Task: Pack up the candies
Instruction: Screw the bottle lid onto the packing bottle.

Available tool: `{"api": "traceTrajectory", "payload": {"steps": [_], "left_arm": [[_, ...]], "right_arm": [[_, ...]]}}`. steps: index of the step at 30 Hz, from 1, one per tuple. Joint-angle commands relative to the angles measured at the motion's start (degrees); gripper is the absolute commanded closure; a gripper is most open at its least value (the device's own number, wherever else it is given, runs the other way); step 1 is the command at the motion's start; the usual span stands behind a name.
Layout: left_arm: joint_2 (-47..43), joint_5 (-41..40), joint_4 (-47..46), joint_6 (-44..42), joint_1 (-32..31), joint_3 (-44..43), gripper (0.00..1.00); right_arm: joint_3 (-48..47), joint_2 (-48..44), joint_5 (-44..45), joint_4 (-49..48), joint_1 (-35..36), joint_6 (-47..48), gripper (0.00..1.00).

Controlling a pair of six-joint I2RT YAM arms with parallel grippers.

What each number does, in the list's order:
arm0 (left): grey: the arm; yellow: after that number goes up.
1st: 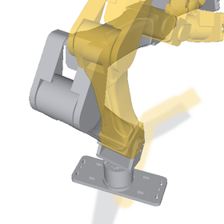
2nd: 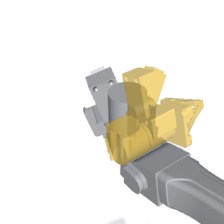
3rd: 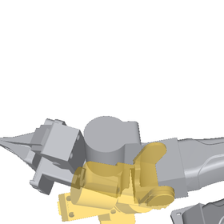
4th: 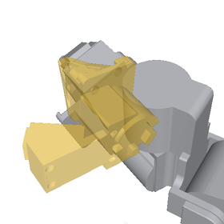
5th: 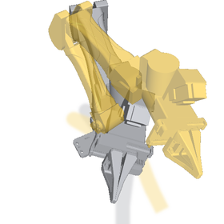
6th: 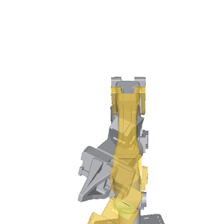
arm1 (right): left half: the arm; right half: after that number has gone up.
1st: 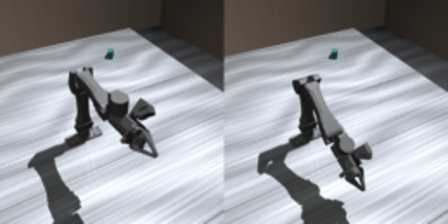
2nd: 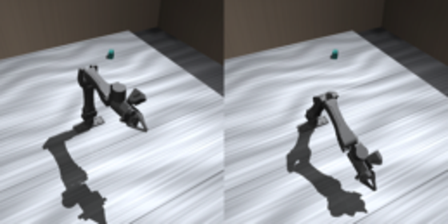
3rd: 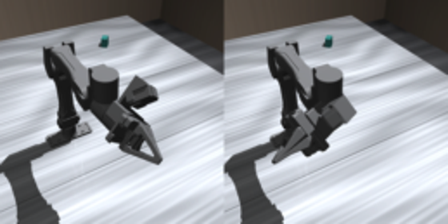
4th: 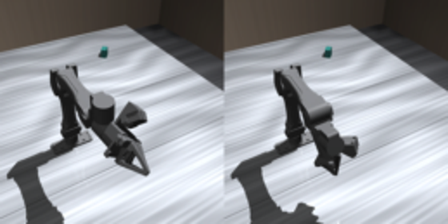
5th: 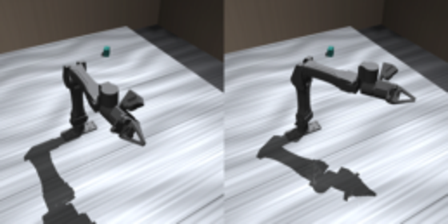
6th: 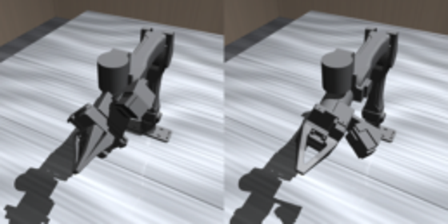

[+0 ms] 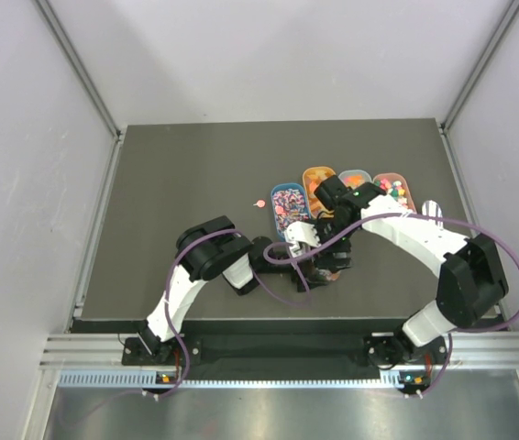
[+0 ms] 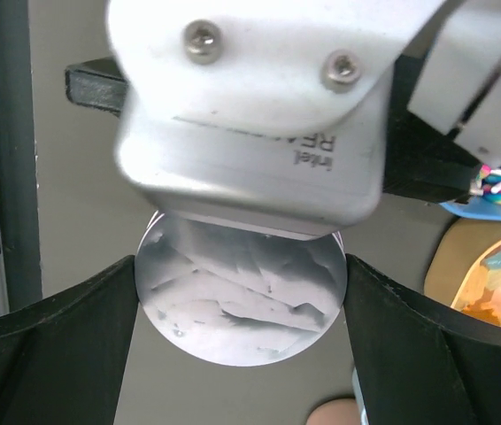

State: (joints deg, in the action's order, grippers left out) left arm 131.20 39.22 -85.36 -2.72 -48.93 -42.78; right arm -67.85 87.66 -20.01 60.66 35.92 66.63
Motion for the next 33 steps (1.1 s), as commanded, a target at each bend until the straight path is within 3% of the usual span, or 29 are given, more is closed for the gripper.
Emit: {"api": "traceTrajectory", "payload": {"steps": [1, 15, 17, 19, 20, 26, 33], "left_arm": [[5.1, -6.7, -6.0, 1.2, 2.6, 1.5, 1.0], [4.9, -7.1, -6.7, 0.7, 2.8, 2.1, 1.0], [4.9, -7.1, -6.7, 0.8, 3.0, 2.1, 1.0], [5.0, -7.1, -6.7, 0.7, 3.1, 2.0, 1.0], [4.9, -7.2, -6.6, 0.7, 3.1, 2.0, 1.0], [5.0, -7.1, -6.7, 0.7, 3.3, 1.8, 1.0], [5.2, -6.9, -5.9, 0.3, 3.4, 1.7, 1.0]], "right_arm": [[2.1, 1.8, -2.7, 2.2, 2.3, -8.0, 0.35], [-0.4, 9.3, -8.0, 1.4, 2.7, -28.9, 0.36], [0.0, 8.8, -6.5, -0.3, 2.8, -30.4, 0.28], [0.5, 7.7, -6.5, -1.7, 2.8, -32.4, 0.05], [0.6, 7.4, -6.5, -2.0, 2.8, -33.1, 0.0], [2.5, 3.3, -3.8, -4.5, 2.6, -33.6, 0.0], [1.0, -1.8, -2.6, -1.3, 2.0, -27.3, 0.0]]}}
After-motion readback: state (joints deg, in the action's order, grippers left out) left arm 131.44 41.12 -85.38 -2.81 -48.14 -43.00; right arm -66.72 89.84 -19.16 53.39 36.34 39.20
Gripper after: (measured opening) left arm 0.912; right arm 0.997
